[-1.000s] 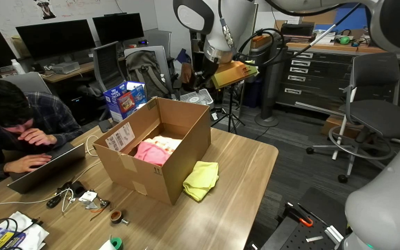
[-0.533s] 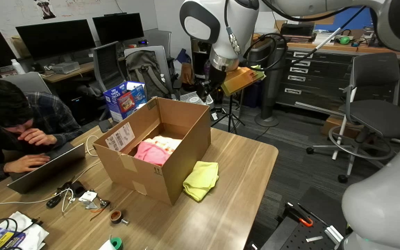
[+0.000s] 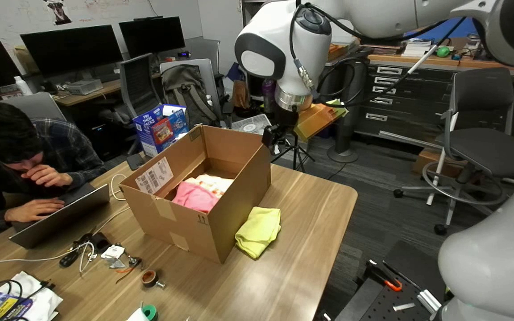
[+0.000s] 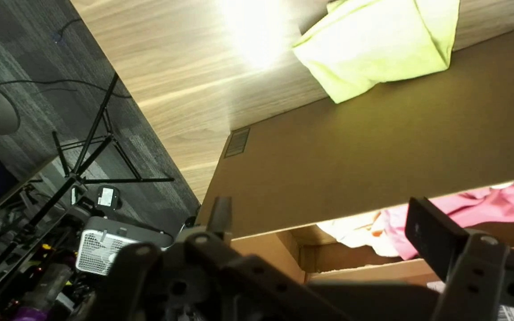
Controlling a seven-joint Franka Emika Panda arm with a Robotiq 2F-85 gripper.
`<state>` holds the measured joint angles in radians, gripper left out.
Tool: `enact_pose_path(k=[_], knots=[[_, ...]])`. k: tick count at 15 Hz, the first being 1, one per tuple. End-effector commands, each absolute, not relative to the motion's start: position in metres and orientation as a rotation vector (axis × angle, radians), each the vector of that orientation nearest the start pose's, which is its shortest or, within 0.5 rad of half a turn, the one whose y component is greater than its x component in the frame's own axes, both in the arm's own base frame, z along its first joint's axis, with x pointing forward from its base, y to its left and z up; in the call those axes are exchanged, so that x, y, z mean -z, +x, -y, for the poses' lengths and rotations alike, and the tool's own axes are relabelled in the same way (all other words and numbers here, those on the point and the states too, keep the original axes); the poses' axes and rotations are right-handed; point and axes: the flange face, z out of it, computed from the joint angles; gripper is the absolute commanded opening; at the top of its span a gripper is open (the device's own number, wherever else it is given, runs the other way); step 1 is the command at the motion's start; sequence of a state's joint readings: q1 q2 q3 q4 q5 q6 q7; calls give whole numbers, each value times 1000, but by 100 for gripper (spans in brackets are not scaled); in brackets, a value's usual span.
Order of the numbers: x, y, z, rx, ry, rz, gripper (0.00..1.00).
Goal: Put the clothes and towels in the box
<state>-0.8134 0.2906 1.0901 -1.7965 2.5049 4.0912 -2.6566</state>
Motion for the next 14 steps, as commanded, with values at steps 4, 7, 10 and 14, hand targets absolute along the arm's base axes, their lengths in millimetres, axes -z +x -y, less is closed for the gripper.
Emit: enact_pose_path(k=[4, 7, 10, 14], knots=[[-415, 476, -11, 529, -3284, 203, 100], [-395, 479, -15, 491, -3271, 262, 100], [-378, 481, -18, 464, -3266, 297, 100], [-362, 483, -20, 416, -3262, 319, 100]])
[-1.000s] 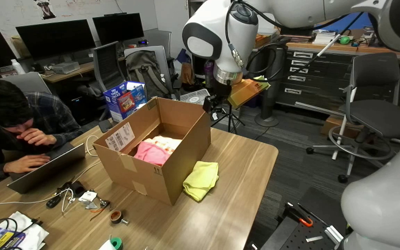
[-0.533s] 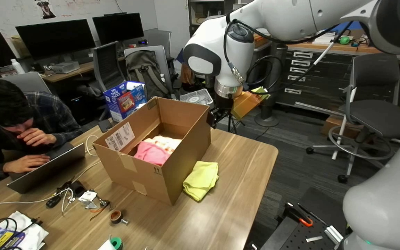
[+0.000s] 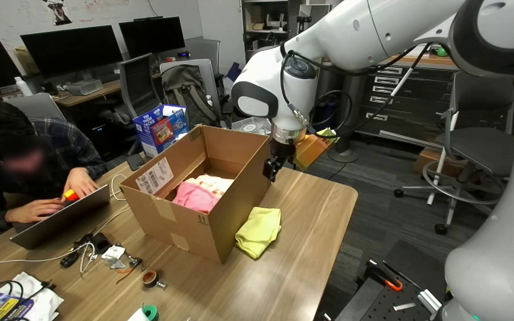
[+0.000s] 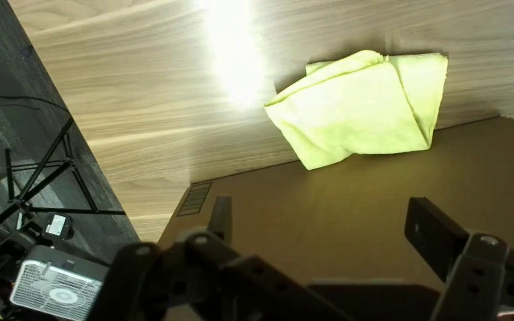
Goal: Put the clothes and towels in the box
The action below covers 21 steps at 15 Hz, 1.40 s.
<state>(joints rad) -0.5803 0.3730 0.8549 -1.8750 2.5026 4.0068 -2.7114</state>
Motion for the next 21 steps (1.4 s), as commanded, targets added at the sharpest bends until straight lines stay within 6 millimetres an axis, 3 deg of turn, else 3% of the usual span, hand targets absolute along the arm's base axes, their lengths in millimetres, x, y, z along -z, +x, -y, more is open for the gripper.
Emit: enact_pose_path(k=[1, 13, 21], knots=[[-359, 484, -20, 406, -3258, 323, 100], [-313, 494, -18, 365, -3232, 395, 100], [-265, 504, -19, 404, -3242, 453, 100]])
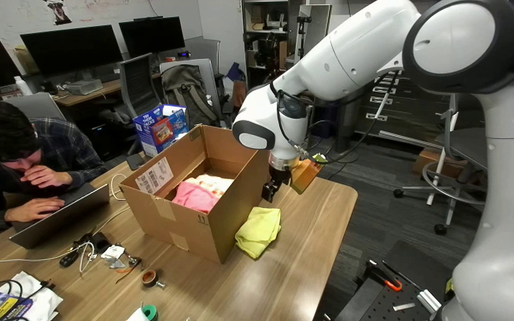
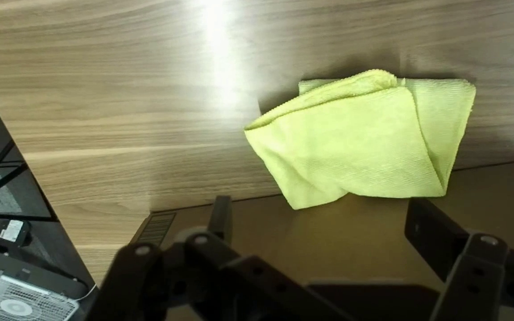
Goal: Put the clothes and towels in the box
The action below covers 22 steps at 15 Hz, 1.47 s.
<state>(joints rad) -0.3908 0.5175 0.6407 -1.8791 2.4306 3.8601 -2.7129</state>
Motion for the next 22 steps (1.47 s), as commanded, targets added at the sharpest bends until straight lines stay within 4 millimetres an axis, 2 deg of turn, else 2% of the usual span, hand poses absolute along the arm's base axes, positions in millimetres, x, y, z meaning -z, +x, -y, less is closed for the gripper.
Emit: enact_pose_path(k=[1, 15, 22], knots=[[-258, 505, -19, 406, -3241, 463, 100], [-212, 488, -34, 245, -3222, 536, 100], [-183, 478, -58, 151, -3141, 581, 100]])
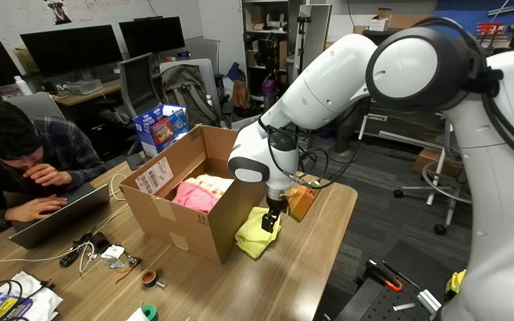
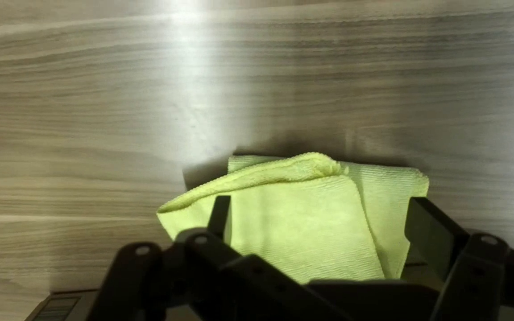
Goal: Put the clothes and towels in the box
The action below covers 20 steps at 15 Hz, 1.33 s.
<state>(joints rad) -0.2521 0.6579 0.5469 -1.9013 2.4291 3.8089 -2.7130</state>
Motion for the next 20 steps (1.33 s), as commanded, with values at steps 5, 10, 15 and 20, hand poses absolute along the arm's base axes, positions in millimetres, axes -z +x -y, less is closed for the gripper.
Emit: enact_pose_path(k=[5, 10, 15, 20], knots=[[-170, 475, -77, 134, -3065, 609, 100], [-160, 482, -82, 177, -3017, 611, 100], [-150, 496, -86, 294, -2974, 595, 100], [-140, 507, -82, 367, -2976, 645, 100]])
